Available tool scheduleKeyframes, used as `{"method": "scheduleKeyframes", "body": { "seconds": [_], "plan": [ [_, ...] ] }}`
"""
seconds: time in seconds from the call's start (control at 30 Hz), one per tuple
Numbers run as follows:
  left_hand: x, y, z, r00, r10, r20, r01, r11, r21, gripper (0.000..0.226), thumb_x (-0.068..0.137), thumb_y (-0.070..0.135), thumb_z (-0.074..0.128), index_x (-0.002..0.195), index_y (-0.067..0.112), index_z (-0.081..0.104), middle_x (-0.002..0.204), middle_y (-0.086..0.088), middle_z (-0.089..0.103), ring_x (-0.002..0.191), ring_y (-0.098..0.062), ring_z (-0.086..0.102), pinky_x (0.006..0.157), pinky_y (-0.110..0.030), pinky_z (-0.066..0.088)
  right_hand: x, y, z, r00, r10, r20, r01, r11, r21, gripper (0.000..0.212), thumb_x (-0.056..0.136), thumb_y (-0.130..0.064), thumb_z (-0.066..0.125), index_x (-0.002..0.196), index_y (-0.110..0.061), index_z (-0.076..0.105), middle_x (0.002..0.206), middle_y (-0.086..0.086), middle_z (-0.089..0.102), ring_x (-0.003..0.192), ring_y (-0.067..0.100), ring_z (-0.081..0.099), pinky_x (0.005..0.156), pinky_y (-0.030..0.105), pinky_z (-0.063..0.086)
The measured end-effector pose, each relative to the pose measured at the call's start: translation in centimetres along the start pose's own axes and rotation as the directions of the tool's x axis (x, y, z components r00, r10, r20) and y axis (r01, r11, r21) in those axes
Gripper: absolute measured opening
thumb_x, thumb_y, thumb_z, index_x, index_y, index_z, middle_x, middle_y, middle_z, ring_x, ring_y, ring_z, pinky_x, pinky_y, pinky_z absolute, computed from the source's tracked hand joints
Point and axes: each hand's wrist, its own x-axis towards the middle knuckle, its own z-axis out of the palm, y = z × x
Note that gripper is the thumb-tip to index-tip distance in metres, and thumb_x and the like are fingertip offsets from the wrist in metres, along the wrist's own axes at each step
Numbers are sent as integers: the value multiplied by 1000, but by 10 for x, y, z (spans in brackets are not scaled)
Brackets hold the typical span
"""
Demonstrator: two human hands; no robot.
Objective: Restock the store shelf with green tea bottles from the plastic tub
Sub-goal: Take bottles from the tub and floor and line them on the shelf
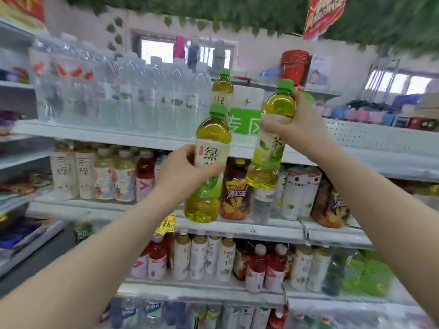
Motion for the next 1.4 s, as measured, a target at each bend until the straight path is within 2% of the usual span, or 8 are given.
{"method": "scheduleKeyframes", "body": {
  "seconds": [0.27, 0.37, 0.53, 0.77, 1.1, 1.23, 1.33, 1.4],
  "plan": [
    [57, 18, 20, 994, 59, -90, -53, 996, 69, 41, 69, 45, 83, 103, 29, 65, 94, 11, 71, 84, -6, 67, 80, -37, 58, 91, 11, 14, 996, -85, -33, 84, 996, -24, 75, 77, -34, 79, 138, -18, 40, 102, -7, 53, 91, 14, 52, 79, 24, 37],
    [71, 20, 25, 990, 72, -120, -64, 995, 72, 46, 69, 45, 83, 107, 27, 66, 93, 10, 71, 85, -8, 68, 81, -40, 58, 118, 20, 33, 993, -105, -45, 105, 994, -10, 75, 75, -36, 79, 137, -17, 42, 108, -4, 55, 97, 15, 52, 80, 26, 37],
    [89, 22, 31, 985, 82, -150, -69, 994, 88, 31, 72, 44, 82, 93, 37, 60, 91, 15, 69, 82, -2, 66, 76, -32, 58, 148, 40, 66, 995, -100, 0, 100, 995, 1, 76, 80, -35, 77, 140, -12, 39, 118, 8, 62, 110, 26, 57, 86, 34, 44],
    [107, 10, 38, 979, 64, -191, -52, 996, 70, 38, 70, 46, 82, 102, 33, 65, 93, 15, 71, 84, -1, 67, 77, -32, 59, 186, 64, 107, 996, -87, 13, 88, 996, -24, 87, 83, -39, 75, 150, -11, 27, 136, 14, 56, 125, 34, 51, 99, 45, 42],
    [119, -11, 44, 976, 57, -209, -35, 994, 105, 42, 65, 49, 83, 100, 39, 62, 89, 20, 70, 77, 9, 64, 73, -34, 60, 223, 88, 145, 997, -66, -31, 63, 992, -112, 86, 82, -46, 75, 147, -12, 30, 133, 15, 55, 119, 35, 55, 93, 42, 46],
    [116, -16, 44, 978, 58, -200, -38, 994, 102, 41, 64, 51, 83, 98, 41, 61, 90, 20, 70, 80, 7, 65, 74, -36, 60, 217, 84, 137, 998, -16, 57, 24, 991, -135, 89, 86, -48, 69, 153, -15, 19, 141, 19, 45, 125, 37, 50, 98, 45, 44],
    [111, -18, 45, 980, 63, -187, -46, 995, 92, 41, 65, 50, 83, 98, 40, 60, 91, 19, 70, 82, 4, 65, 75, -36, 60, 188, 68, 115, 993, -117, -29, 113, 987, -115, 74, 92, -41, 61, 150, -14, 24, 139, 17, 44, 124, 34, 49, 100, 48, 43],
    [108, -18, 48, 980, 74, -185, -58, 994, 89, 41, 66, 49, 83, 98, 40, 59, 91, 19, 69, 82, 3, 65, 75, -35, 60, 150, 51, 99, 975, -213, -58, 213, 977, -5, 56, 96, -44, 55, 143, -19, 37, 127, 7, 53, 110, 23, 57, 94, 46, 50]
  ]
}}
